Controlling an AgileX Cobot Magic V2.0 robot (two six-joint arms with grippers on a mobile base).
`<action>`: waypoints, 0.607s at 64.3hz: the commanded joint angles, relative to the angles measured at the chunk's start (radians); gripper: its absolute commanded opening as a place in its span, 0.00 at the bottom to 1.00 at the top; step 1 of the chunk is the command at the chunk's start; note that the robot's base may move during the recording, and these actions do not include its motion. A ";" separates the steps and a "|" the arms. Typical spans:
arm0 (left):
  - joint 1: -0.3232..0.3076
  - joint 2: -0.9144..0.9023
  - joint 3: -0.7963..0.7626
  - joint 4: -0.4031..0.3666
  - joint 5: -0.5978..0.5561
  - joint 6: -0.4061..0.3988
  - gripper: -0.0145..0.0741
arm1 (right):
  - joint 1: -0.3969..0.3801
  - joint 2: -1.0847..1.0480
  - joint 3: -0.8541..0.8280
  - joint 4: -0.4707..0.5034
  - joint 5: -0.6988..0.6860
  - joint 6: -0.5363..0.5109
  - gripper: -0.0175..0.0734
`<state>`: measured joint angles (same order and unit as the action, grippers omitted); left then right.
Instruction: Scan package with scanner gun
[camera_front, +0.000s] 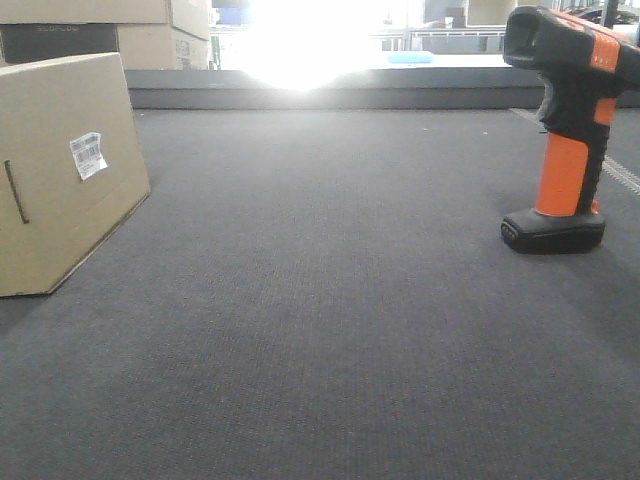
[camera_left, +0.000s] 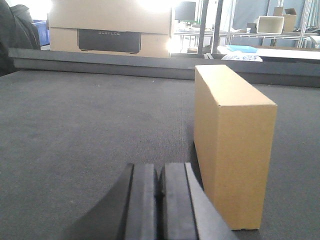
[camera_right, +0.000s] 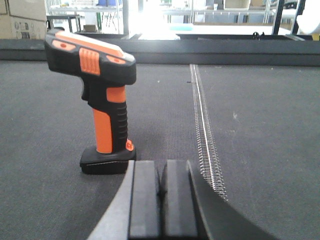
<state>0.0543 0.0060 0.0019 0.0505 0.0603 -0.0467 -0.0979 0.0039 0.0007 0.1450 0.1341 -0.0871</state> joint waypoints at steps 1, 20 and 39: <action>0.003 -0.006 -0.002 -0.002 -0.023 0.002 0.04 | -0.024 -0.004 -0.001 -0.009 -0.030 0.003 0.02; 0.003 -0.006 -0.002 -0.002 -0.023 0.002 0.04 | -0.058 -0.004 -0.001 -0.009 -0.029 0.003 0.02; 0.003 -0.006 -0.002 -0.002 -0.023 0.002 0.04 | -0.058 -0.004 -0.001 -0.009 -0.029 0.003 0.02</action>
<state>0.0543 0.0043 0.0019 0.0505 0.0603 -0.0467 -0.1493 0.0039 0.0007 0.1437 0.1341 -0.0852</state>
